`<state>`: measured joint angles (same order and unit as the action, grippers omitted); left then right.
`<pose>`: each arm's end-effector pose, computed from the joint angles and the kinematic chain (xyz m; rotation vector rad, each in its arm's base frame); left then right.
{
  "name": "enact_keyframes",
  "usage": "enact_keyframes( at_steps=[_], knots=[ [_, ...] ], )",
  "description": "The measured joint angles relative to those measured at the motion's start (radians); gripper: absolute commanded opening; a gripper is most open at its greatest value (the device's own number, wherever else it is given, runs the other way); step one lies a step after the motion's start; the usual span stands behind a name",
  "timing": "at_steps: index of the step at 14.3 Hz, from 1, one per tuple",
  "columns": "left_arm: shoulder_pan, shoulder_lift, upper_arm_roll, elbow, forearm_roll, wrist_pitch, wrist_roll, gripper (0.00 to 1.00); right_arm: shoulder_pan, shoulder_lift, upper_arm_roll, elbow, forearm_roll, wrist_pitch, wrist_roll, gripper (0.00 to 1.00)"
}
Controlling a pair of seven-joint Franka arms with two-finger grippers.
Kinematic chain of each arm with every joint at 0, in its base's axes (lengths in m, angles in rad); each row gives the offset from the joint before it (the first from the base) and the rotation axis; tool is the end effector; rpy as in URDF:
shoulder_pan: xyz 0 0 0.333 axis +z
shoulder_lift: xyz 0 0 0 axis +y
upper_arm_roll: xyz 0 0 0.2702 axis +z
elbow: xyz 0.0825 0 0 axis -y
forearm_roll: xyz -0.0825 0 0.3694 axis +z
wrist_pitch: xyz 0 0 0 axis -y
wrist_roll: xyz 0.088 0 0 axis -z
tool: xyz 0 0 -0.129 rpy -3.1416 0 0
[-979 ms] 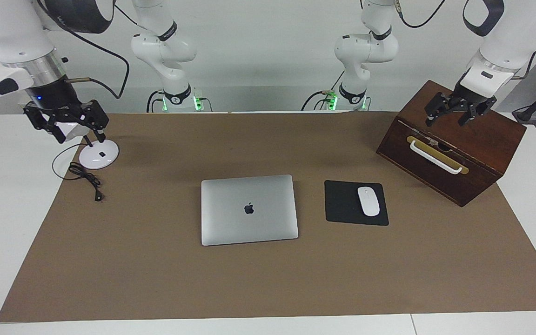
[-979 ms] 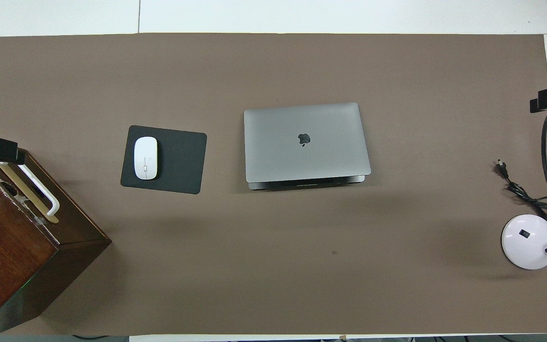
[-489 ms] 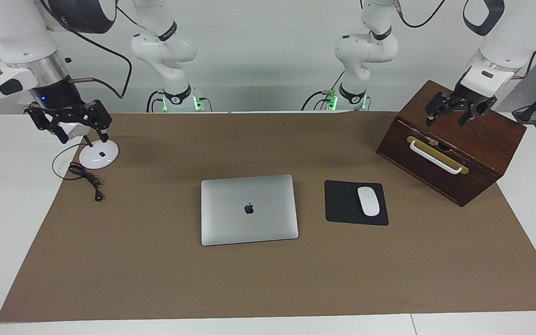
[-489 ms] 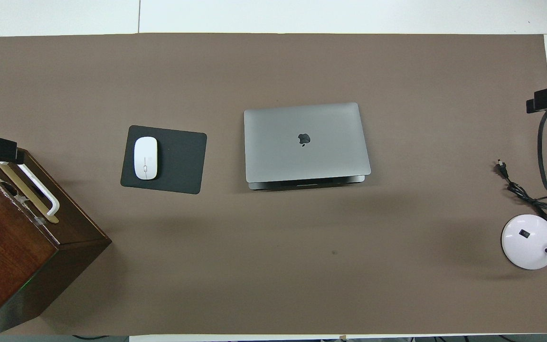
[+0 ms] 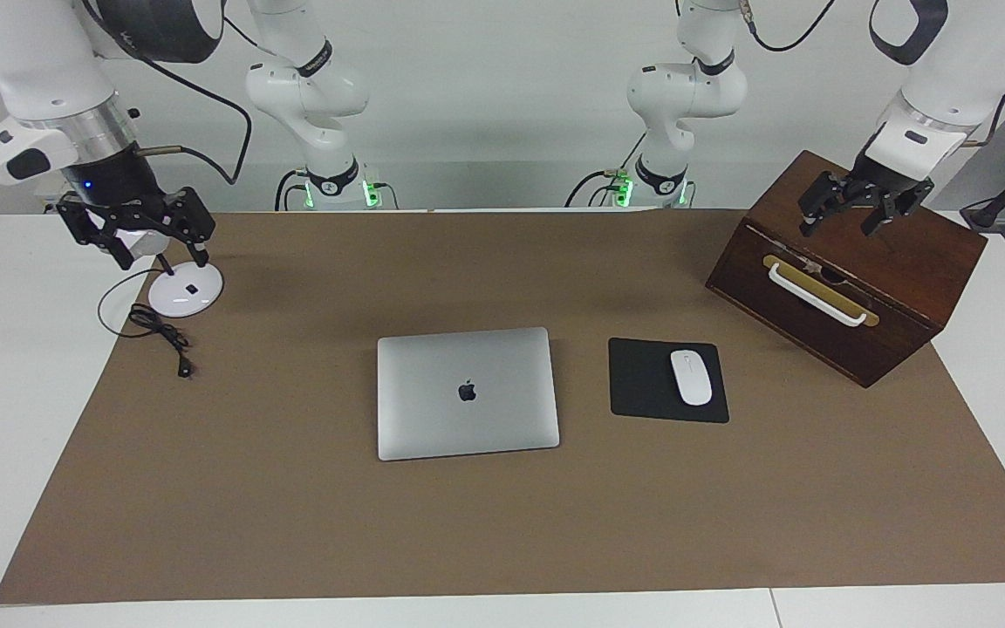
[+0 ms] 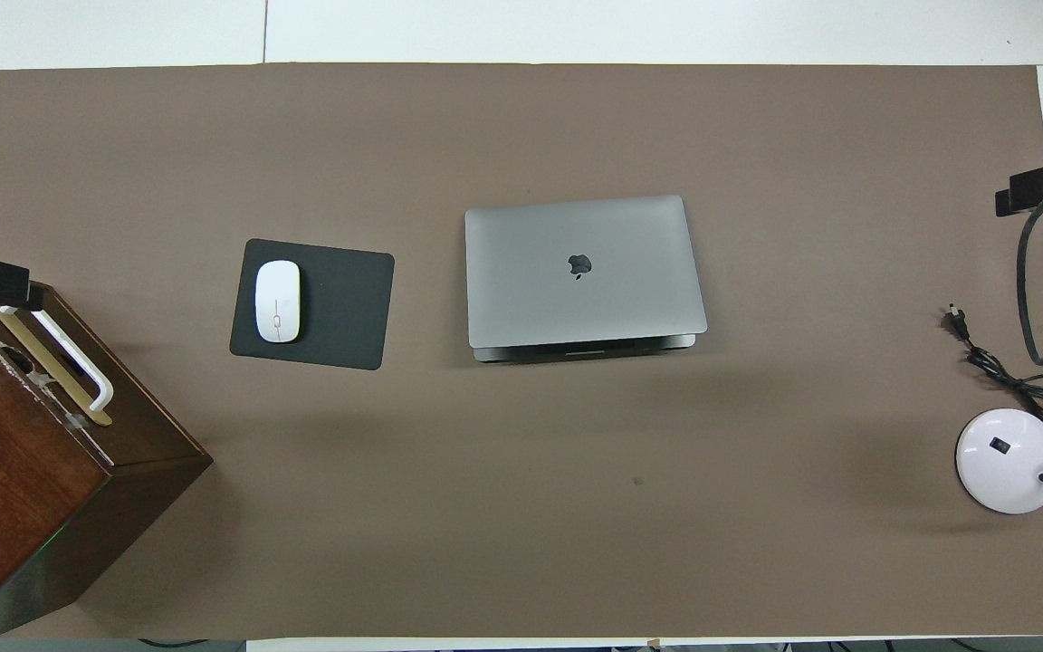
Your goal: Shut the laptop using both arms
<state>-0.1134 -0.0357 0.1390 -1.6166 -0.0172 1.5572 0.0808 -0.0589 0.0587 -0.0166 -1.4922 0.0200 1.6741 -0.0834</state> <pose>0.5279 0.0123 0.5535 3.1168 -0.0863 -0.0356 0.5677 -0.0403 0.5705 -3.1263 -0.0112 -0.1946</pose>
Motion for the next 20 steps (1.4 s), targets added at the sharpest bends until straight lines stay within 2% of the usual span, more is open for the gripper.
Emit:
enact_keyframes(
  at_steps=[6, 11, 20],
  knots=[
    [0.0, 0.007, 0.0, 0.008, 0.0, 0.0, 0.0, 1.0, -0.002, -0.003, -0.003, 0.0, 0.023, -0.001, 0.0, 1.0],
    [0.0, 0.007, 0.0, 0.008, 0.0, 0.0, 0.0, 1.0, 0.001, -0.015, 0.008, 0.003, 0.023, -0.123, 0.0, 1.0],
    [0.0, 0.007, 0.0, 0.008, 0.0, 0.0, 0.0, 1.0, 0.001, -0.007, 0.009, -0.004, 0.023, -0.09, 0.0, 1.0]
  ],
)
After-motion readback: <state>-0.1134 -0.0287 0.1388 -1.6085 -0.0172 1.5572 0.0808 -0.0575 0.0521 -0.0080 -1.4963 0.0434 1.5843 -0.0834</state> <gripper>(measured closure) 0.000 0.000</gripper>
